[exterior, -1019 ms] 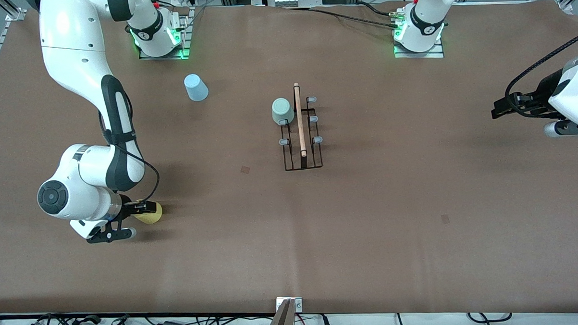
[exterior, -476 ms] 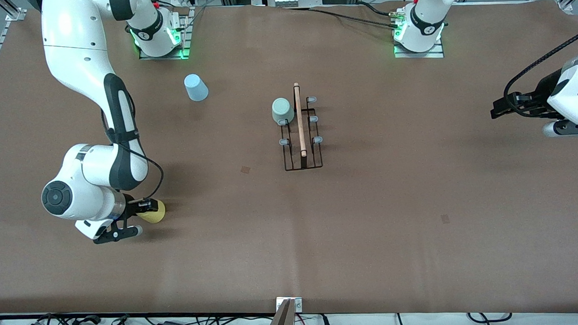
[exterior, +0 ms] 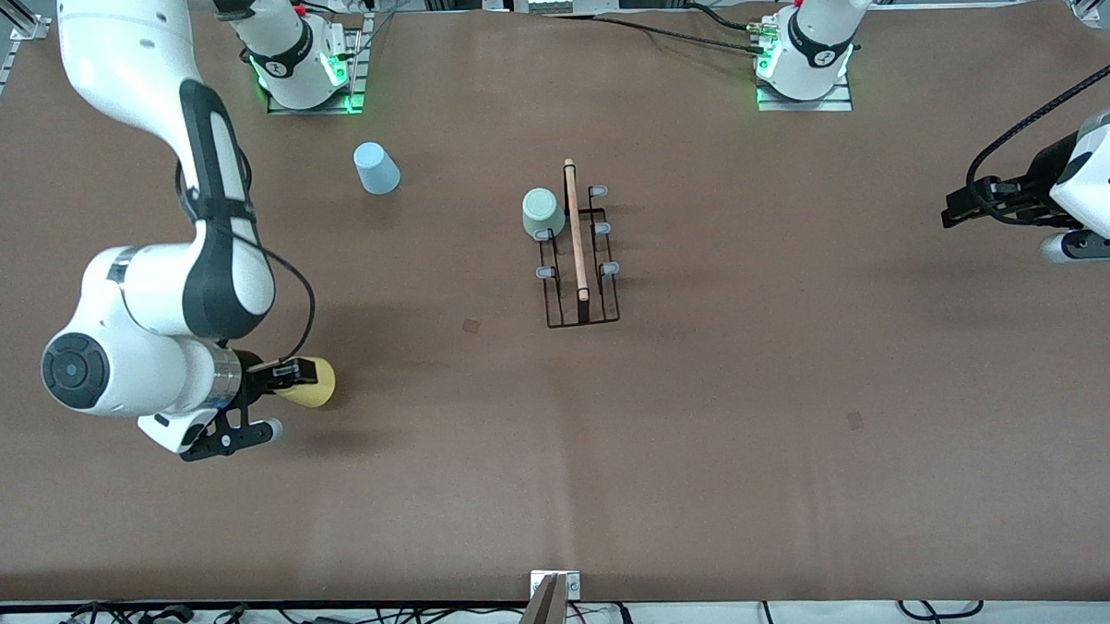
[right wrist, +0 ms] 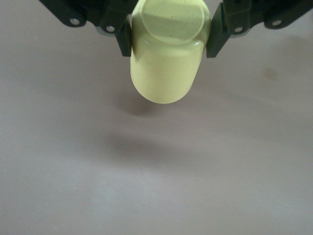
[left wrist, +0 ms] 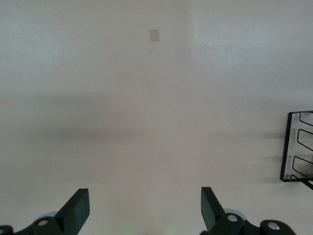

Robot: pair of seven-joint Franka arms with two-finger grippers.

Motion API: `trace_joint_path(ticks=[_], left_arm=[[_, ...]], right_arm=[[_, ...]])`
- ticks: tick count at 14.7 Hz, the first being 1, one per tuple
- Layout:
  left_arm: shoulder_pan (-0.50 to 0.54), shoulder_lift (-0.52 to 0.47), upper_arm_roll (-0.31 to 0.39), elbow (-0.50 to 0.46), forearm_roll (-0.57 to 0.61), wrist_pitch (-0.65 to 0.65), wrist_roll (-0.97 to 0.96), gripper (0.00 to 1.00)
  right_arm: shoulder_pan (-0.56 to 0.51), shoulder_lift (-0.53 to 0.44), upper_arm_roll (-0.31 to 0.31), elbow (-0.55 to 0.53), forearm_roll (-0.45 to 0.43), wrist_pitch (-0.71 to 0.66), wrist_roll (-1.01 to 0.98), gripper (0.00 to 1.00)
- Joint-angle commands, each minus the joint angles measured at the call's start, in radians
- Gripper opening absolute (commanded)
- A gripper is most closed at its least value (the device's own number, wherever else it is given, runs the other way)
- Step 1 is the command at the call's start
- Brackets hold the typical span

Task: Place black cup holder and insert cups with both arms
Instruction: 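Lift the yellow cup and carry it to the rack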

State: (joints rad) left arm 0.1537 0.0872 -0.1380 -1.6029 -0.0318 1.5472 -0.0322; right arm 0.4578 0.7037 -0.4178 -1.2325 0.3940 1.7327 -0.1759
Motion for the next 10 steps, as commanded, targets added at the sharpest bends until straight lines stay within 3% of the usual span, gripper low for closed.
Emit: trace_joint_path(ticks=[1,7,10], left_arm=[[-0.002,-0.007,-0.006,0.009,0.020,-0.016,-0.006,1.00],[-0.003,-0.007,-0.006,0.011,0.020,-0.013,-0.008,1.00],[-0.003,-0.006,-0.006,0.011,0.018,-0.013,-0.008,1.00]], right_arm=[[0.060,0.010,0.001,0.093,0.013,-0.082,0.134,0.29],[0.277,-0.004,0.001,0.143,0.012,-0.070,0.502,0.30],[0.352,-0.004,0.002,0.143,0.014,-0.068,0.582,0.30]])
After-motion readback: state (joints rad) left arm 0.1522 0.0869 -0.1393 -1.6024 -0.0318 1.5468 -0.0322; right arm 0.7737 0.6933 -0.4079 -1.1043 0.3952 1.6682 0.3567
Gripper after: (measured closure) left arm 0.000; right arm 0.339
